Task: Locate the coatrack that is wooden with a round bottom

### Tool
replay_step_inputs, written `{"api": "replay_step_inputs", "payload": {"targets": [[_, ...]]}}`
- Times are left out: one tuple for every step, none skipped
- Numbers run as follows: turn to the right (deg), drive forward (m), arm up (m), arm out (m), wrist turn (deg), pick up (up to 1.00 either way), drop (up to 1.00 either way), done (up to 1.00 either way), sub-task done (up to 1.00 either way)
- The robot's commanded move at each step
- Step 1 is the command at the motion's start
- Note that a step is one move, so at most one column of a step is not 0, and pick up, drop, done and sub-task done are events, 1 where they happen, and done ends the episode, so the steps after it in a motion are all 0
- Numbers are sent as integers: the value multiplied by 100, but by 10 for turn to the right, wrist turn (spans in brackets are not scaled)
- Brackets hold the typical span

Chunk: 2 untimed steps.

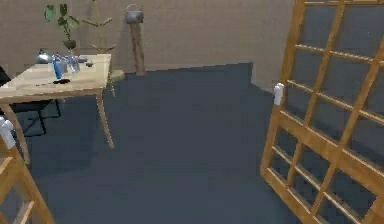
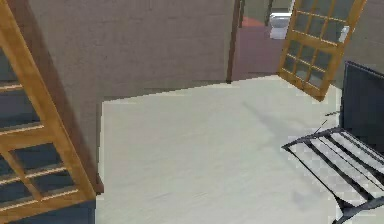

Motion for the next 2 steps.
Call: {"api": "replay_step_inputs", "payload": {"targets": [[0,100,0,0,0,0,0,0,0],[-30,0,0,0,0,0,0,0,0]]}}
